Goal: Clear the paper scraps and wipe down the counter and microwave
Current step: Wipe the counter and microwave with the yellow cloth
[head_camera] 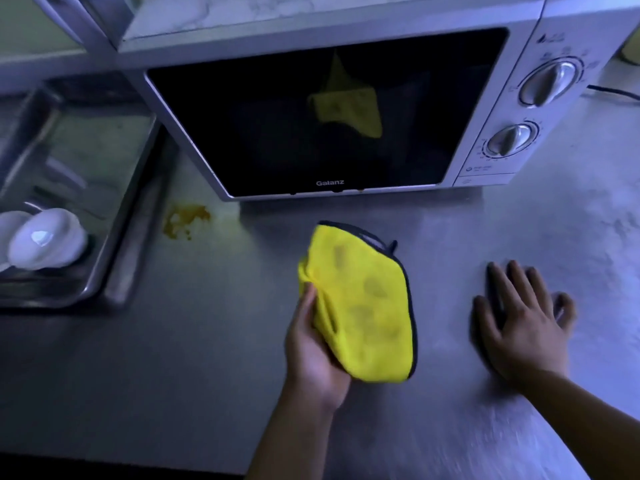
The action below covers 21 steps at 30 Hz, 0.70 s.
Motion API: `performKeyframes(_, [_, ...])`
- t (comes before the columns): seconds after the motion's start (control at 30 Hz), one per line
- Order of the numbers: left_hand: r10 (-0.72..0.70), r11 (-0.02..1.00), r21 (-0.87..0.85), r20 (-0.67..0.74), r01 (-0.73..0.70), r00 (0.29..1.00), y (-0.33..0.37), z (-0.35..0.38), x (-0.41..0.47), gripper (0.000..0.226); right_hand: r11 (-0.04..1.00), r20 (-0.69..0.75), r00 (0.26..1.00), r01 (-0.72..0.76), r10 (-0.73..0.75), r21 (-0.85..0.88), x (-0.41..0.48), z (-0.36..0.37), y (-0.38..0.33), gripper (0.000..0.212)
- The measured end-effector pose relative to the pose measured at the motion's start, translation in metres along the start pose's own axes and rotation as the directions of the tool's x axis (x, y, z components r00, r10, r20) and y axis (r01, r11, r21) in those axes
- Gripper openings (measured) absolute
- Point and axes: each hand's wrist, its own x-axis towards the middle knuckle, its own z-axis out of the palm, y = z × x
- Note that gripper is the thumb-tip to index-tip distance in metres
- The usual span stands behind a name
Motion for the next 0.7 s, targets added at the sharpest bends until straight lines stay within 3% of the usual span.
performKeyframes(0.17, [0.234,0.956,-0.151,-0.119,-0.251,0.965,0.060,0.002,0.047,0.042,1.000,-0.006,1.000,-0.006,0.006,-0.001,0.000,0.004,0.002,0.066])
performKeyframes(0.4, [0.269,0.873,-0.410,-0.043,-0.263,0.962,0.093,0.018,0.111,0.050,1.000,-0.019,1.000,-0.009,0.009,-0.013,0.002,0.010,0.006,0.065])
performKeyframes(0.6, [0.268,0.879,-0.370,-0.139,-0.301,0.953,0.089,0.041,0.136,0.045,1.000,-0.042,0.999,-0.012,0.011,-0.013,0.003,0.011,0.005,0.064])
performKeyframes(0.7, [0.284,0.910,-0.227,-0.269,-0.347,0.920,0.078,0.052,0.142,0.039,1.000,-0.051,0.999,-0.011,0.011,-0.007,0.004,0.012,0.006,0.065])
